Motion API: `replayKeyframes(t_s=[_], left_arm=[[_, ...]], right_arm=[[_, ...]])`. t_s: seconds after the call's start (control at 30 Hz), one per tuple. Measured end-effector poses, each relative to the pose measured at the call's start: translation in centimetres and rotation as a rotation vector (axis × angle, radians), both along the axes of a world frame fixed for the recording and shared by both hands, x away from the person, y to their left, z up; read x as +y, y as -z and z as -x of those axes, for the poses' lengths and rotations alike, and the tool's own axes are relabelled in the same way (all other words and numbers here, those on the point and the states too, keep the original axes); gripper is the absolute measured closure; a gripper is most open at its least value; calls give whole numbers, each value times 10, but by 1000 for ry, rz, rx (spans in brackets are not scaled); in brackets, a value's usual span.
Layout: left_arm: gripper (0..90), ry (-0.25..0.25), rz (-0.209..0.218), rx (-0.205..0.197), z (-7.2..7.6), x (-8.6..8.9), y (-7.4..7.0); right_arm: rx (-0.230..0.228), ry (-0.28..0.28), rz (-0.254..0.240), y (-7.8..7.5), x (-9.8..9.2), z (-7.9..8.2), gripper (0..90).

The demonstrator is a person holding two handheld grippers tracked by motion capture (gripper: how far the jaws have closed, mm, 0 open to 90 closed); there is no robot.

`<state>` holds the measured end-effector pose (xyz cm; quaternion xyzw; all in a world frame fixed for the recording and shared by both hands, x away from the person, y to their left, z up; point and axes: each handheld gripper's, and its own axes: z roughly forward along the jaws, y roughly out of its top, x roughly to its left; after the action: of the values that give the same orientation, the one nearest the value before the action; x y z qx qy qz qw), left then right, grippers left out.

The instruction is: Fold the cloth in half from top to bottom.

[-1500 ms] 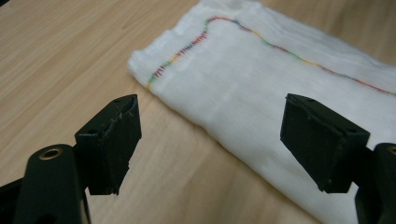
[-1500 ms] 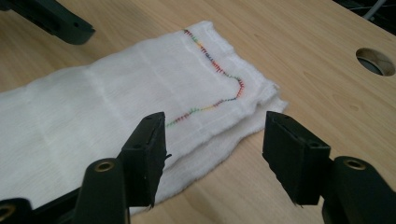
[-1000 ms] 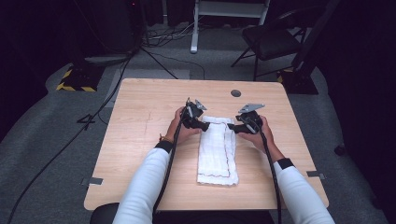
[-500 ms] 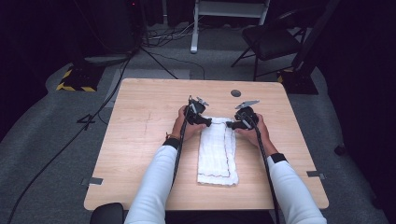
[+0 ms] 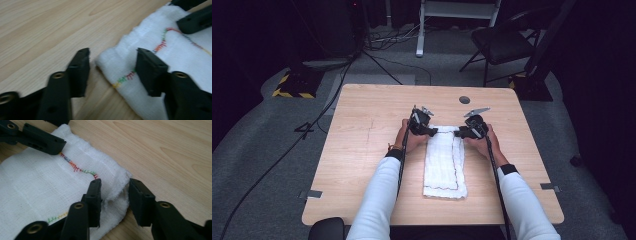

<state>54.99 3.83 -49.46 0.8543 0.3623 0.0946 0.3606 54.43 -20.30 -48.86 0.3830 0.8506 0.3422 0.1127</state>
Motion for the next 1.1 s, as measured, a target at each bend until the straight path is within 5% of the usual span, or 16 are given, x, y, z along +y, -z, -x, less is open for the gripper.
replayKeyframes(t_s=[0.1,0.3,0.57,1.1], left_arm=[[692,34,9,22,0,1,-1],[808,62,-27,9,0,-3,-4],[836,30,-21,-16,-5,-1,-13],[841,6,-27,-171,-5,1,-74]], right_arm=[[5,-11,-14,0,2,3,777],[-17,-14,-8,0,4,5,832],[-57,-3,-30,-10,4,4,842],[-256,2,-11,-70,12,7,846]])
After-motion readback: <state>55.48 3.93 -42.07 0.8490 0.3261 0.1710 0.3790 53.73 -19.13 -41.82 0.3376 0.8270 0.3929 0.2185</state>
